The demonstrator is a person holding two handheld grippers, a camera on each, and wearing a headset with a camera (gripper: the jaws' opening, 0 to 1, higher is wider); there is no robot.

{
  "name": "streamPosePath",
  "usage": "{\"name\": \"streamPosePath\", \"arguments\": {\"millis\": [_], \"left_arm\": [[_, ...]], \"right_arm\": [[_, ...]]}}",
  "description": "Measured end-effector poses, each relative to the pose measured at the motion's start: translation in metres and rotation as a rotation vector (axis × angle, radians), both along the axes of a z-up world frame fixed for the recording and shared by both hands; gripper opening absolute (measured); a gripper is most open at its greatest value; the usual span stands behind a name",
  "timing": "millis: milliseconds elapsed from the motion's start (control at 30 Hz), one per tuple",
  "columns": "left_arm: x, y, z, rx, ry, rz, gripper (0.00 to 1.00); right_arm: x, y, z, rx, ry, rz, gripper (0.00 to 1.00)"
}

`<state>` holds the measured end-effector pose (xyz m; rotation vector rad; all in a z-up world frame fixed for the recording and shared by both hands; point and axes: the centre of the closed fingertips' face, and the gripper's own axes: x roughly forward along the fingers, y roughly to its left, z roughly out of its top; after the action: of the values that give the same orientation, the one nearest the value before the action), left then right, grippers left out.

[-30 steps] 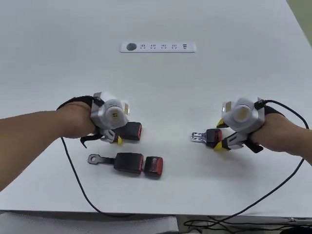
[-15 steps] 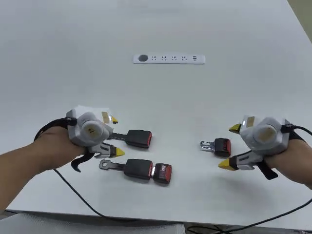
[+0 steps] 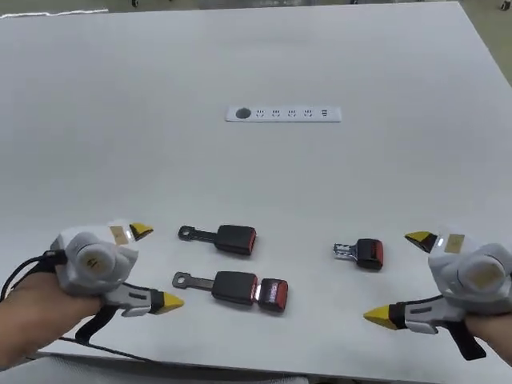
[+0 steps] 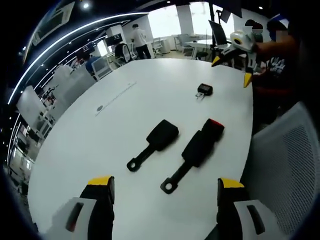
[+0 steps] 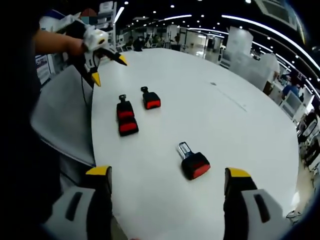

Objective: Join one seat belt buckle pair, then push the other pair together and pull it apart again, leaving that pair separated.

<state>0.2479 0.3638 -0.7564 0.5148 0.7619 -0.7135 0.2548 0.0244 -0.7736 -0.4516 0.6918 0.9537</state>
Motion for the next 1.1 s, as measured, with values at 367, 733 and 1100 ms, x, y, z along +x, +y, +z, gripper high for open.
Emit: {"name": "streamPosePath", "arguments": {"millis": [367,733,1100], "left_arm": [[-0.01,0.032,0.002,-0.019,-0.03,0.102,1.0],[-0.019,0.026,-0.002,-0.013,-0.03,0.073,1.0],[-0.017,0.032,0.003,-0.018,-0.081,0.108,1.0]], "right_arm": [[-0.005,0.006,0.005,0.036,-0.052,-0.023,1.0],[-0.008,0.003,0.002,0.085,-0.035,-0.103,1.0],[-0.012,0.003,0.005,0.089,-0.039,-0.101,1.0]]}}
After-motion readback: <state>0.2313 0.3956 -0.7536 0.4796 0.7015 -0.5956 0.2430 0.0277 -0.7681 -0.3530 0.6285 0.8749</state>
